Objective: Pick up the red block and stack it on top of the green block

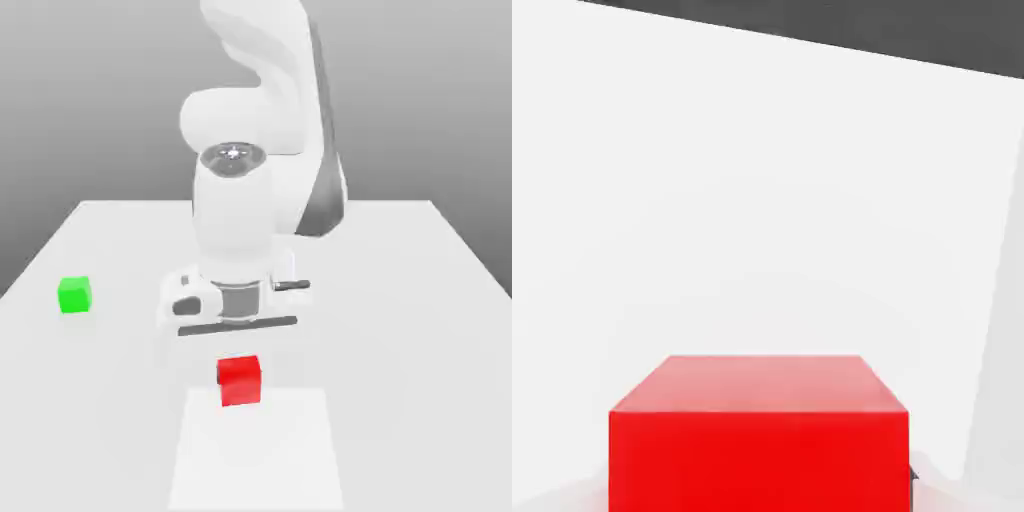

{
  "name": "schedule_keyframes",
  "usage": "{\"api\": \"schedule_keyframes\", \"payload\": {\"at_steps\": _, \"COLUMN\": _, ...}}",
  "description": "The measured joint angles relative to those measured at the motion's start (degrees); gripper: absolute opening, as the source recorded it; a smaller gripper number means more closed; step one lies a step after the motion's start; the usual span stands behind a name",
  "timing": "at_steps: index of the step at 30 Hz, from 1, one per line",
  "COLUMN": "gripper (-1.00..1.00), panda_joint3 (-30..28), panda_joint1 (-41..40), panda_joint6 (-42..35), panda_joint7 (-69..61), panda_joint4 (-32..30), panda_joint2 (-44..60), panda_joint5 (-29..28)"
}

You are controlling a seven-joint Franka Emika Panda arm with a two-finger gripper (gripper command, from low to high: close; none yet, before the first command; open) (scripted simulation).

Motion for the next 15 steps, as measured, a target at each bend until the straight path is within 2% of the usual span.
{"api": "schedule_keyframes", "payload": {"at_steps": 15, "gripper": -1.00, "panda_joint3": -13.05, "panda_joint1": -24.05, "panda_joint6": -4.44, "panda_joint7": 30.37, "panda_joint4": -1.46, "panda_joint2": -6.37, "panda_joint5": -6.22}}
